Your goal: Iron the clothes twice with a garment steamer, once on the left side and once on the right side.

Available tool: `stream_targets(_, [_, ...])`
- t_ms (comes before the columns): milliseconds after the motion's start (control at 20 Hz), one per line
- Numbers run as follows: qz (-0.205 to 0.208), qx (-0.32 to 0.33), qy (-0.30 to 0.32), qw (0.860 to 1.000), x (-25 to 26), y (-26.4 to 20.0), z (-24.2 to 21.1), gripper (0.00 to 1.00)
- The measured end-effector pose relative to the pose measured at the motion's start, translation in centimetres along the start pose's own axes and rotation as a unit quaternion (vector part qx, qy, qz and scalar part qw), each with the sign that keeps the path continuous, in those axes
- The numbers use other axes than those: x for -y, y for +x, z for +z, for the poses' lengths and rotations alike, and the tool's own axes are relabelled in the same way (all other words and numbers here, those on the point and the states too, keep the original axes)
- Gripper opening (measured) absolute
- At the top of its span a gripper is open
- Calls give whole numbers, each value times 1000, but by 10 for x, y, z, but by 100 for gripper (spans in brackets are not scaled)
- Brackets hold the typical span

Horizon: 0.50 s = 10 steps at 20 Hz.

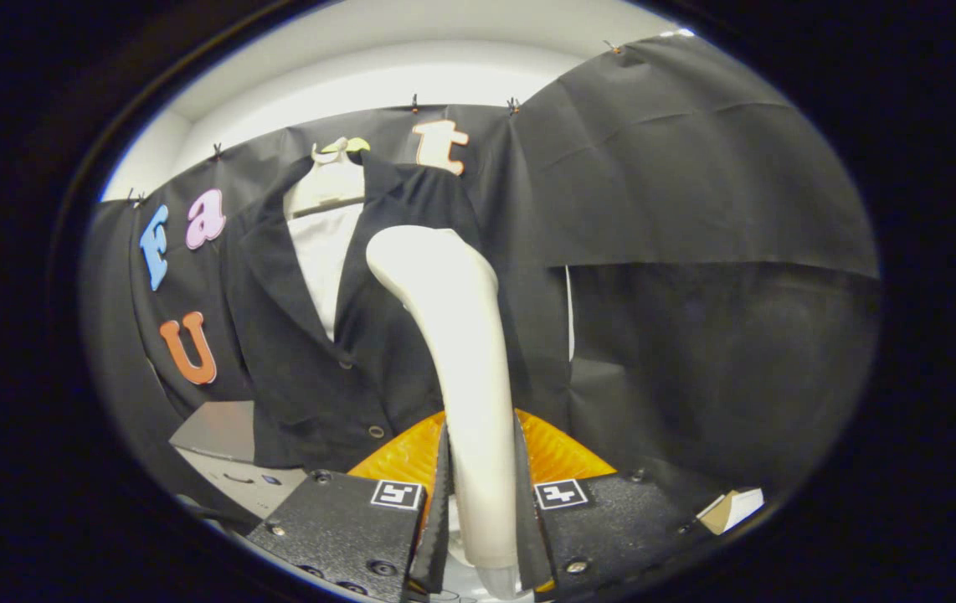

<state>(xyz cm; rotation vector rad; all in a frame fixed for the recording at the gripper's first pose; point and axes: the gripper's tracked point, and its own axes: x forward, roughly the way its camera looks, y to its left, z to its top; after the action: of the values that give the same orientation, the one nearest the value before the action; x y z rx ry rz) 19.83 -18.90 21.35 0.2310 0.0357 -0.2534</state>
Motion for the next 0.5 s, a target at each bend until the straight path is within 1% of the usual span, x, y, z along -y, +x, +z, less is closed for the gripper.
stream_targets(150, [14,14,-5,1000,-15,19,31,36])
stream_targets(300, [22,23,-17,999,-30,39,51,36])
stream_targets(500, [24,18,-31,999,-54,63,52,36])
